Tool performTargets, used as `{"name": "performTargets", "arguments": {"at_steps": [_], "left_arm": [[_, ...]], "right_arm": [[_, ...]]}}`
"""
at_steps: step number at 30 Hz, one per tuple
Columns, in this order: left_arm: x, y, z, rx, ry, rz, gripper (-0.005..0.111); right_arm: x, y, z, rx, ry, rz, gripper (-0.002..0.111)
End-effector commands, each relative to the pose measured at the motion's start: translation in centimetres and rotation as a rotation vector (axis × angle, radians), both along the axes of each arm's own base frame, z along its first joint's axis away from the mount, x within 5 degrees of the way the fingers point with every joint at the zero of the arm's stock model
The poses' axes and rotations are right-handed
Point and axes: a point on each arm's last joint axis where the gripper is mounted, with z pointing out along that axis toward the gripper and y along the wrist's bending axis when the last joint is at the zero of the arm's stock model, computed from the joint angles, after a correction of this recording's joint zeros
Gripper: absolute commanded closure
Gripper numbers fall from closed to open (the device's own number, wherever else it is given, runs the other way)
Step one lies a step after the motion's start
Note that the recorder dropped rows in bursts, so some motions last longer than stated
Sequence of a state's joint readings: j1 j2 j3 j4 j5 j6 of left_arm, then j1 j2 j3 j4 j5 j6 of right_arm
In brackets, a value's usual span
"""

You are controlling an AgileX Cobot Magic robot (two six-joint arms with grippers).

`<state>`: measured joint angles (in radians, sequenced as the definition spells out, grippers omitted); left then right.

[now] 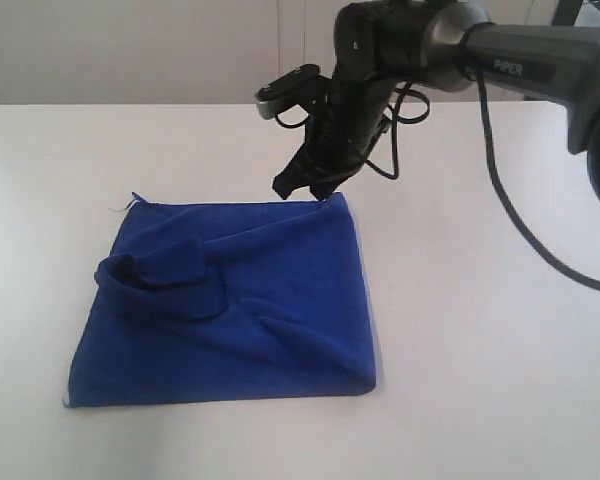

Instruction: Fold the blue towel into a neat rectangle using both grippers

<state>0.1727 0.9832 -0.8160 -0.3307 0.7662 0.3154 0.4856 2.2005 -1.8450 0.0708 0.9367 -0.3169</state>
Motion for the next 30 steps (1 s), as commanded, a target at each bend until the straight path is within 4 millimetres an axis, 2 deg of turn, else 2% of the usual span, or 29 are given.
{"name": "performTargets", "arguments": {"at_steps": [1, 11, 17, 24, 30], "left_arm": [[-0.2, -0.2, 0.0, -0.009, 0.003, -0.006, 0.107], [-0.2, -0.2, 0.0, -0.009, 0.003, -0.006, 0.107], [-0.2, -0.2, 0.0, -0.009, 0.003, -0.006, 0.107], [-0.2, -0.2, 0.0, -0.009, 0.003, -0.006, 0.107], [-0.2, -0.2, 0.0, -0.009, 0.003, -0.006, 0.107]], "right_arm": [[1.1, -1.1, -1.3, 0.016, -0.042, -0.019, 0.108], [1.8, -0.9, -6.6, -0.022, 0.019, -0.002, 0.108], [1.3, -2.1, -8.6, -0.105, 0.139, -0.073, 0.108], [1.2, -5.4, -8.7, -0.289, 0.224, -0.289, 0.108], [0.6, -7.5, -8.6, -0.371, 0.335, -0.354, 0.108]]}}
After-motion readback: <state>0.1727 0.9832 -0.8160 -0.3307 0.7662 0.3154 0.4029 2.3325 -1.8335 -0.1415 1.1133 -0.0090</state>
